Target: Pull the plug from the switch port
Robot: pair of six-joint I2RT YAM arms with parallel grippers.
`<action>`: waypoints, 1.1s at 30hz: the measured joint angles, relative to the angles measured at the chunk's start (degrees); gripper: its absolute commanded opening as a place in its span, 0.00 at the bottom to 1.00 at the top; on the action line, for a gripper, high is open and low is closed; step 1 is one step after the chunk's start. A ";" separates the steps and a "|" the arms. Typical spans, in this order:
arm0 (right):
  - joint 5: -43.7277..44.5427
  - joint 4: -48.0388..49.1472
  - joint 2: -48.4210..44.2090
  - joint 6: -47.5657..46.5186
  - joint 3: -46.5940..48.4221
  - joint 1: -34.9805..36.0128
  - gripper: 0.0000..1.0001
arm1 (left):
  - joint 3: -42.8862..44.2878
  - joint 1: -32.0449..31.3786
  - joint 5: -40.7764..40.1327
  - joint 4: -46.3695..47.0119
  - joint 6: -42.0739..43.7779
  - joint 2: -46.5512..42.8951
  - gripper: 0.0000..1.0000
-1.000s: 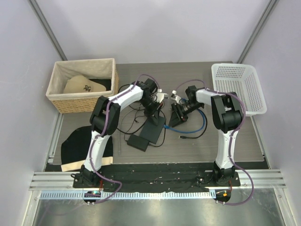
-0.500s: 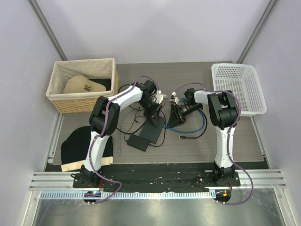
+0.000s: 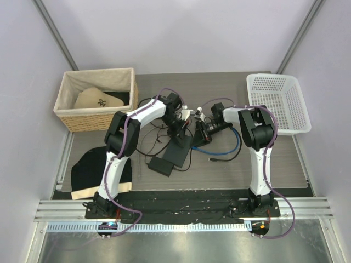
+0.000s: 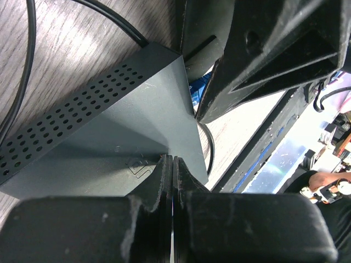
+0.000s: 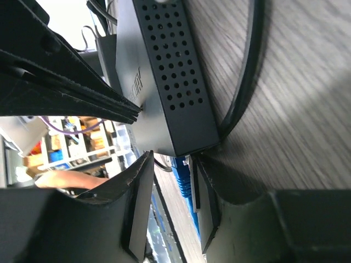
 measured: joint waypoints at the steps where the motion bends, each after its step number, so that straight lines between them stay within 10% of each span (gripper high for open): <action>1: -0.17 0.61 0.00 0.72 -0.31 -0.09 0.41 | 0.00 0.00 0.00 0.00 0.00 0.00 0.00; 33: 0.42 -15.26 4.96 -13.81 9.11 0.55 0.47 | -0.48 0.07 0.66 0.07 0.02 0.00 0.00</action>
